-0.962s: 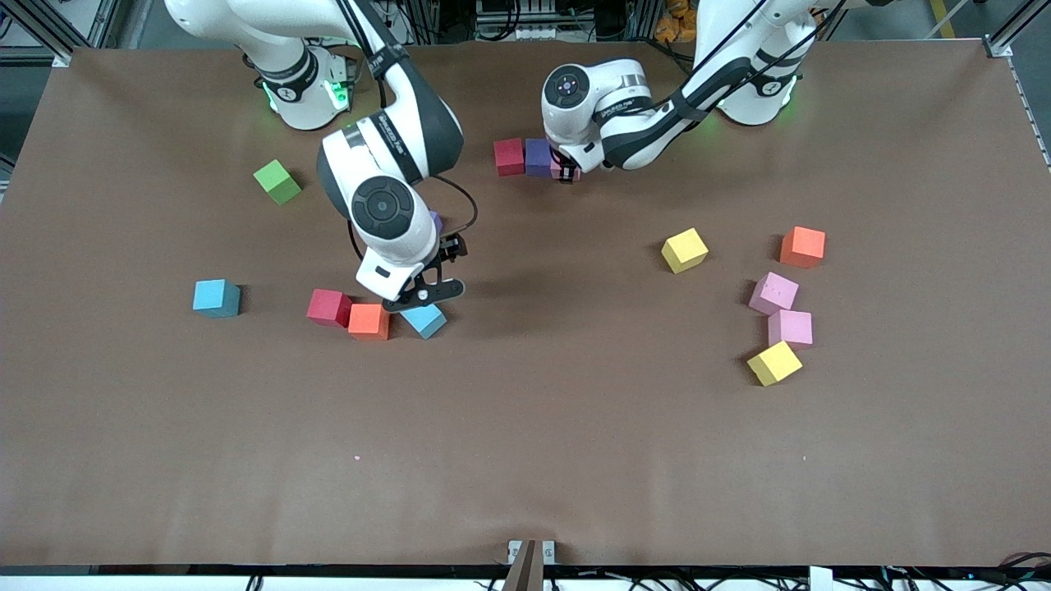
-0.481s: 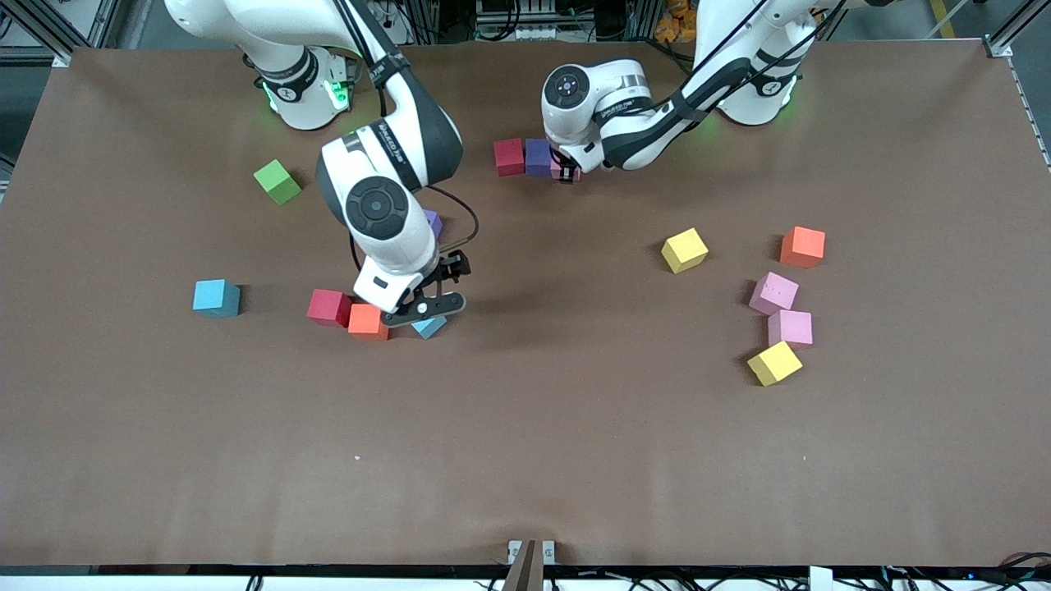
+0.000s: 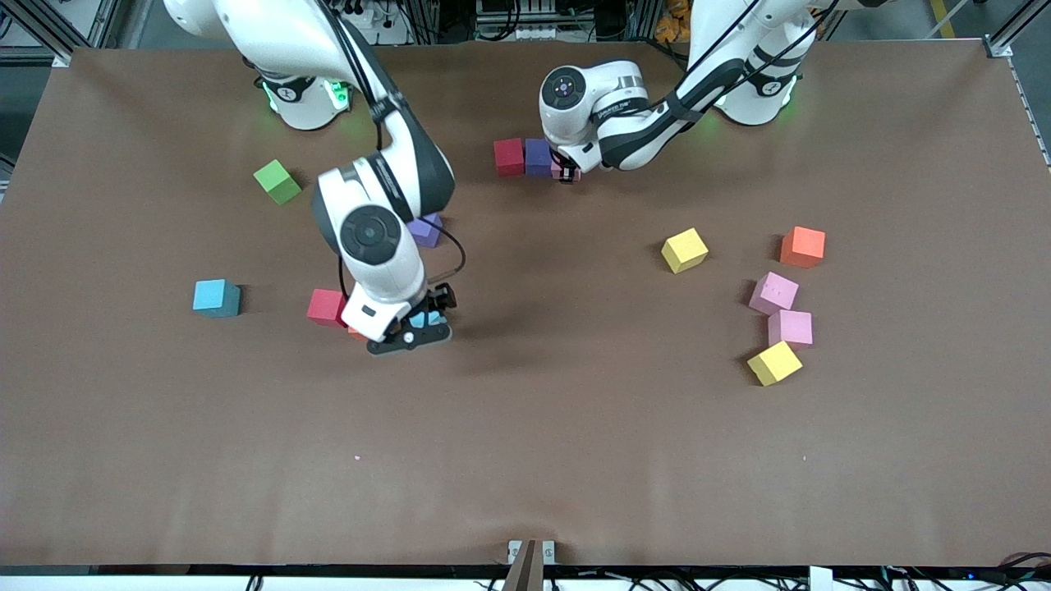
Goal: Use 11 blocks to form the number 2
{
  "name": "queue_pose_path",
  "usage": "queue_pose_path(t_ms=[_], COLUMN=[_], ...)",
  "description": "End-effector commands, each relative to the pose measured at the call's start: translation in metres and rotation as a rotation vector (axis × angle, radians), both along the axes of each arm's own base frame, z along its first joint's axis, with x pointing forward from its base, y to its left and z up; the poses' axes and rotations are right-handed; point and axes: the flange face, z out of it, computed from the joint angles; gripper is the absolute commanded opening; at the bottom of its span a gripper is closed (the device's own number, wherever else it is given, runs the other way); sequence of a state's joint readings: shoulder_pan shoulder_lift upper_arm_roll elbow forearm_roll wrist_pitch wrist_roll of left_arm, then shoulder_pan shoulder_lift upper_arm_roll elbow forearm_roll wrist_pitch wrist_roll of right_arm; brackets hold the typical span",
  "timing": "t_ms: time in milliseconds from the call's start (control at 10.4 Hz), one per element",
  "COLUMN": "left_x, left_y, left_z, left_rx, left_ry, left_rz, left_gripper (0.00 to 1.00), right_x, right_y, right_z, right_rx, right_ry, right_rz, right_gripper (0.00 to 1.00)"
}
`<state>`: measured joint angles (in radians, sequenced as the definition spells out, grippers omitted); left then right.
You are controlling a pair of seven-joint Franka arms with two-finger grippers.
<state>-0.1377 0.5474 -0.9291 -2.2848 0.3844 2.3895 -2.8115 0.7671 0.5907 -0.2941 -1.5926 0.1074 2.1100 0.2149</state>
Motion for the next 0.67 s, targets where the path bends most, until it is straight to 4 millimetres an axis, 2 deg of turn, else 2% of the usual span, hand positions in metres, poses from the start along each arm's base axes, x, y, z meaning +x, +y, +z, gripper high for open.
queue_pose_path(t_ms=[0, 192, 289, 385, 577], left_x=[-0.013, -0.014, -0.014, -0.017, -0.015], left_y=[-0.013, -0.016, -0.016, -0.017, -0.019], left_z=[0.005, 0.006, 0.006, 0.005, -0.002], left_rx=[0.047, 0.047, 0.047, 0.048, 0.066], left_ry=[-0.045, -0.047, -0.045, -0.042, -0.047], left_rz=[0.207, 0.219, 0.219, 0.215, 0.241], left_gripper=[0.46, 0.52, 0.68, 1.00, 1.00], right_x=[0.005, 0.004, 0.004, -0.003, -0.013], right_y=[0.006, 0.000, -0.002, 0.003, 0.008], right_z=[-0.025, -0.030, -0.032, -0.039, -0.045], right_rx=[-0.014, -0.002, 0.001, 0.006, 0.007], right_ry=[0.004, 0.036, 0.045, 0.063, 0.088], right_rz=[0.071, 0.173, 0.176, 0.183, 0.217], right_gripper=[1.00, 1.00, 1.00, 1.00, 1.00])
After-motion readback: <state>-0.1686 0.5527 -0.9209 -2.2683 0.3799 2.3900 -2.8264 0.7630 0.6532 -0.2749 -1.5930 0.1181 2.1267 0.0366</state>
